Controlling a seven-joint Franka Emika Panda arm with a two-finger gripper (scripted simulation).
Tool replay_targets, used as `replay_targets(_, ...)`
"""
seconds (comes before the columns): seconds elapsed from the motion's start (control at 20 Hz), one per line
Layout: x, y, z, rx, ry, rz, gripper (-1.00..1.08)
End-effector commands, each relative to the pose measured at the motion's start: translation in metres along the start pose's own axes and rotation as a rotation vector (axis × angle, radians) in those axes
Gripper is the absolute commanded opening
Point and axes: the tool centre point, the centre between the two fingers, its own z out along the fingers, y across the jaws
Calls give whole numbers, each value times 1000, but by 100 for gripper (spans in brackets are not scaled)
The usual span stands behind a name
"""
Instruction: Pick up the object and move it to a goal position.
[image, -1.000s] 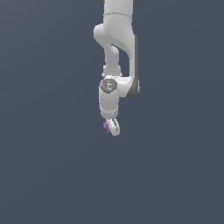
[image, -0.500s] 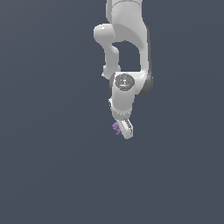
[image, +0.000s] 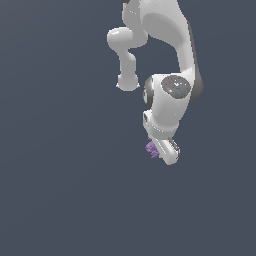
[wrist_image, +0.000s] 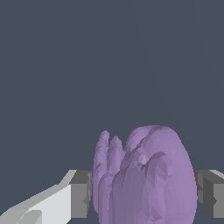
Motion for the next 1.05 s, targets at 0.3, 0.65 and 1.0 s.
replay_targets(0.3, -28, -44, -33, -1, -1, 1, -100)
replay_targets(0.65, -39, -62, -46, -1, -2, 1, -100)
replay_targets(1.0, -42, -67, -50, -1, -2, 0, -100)
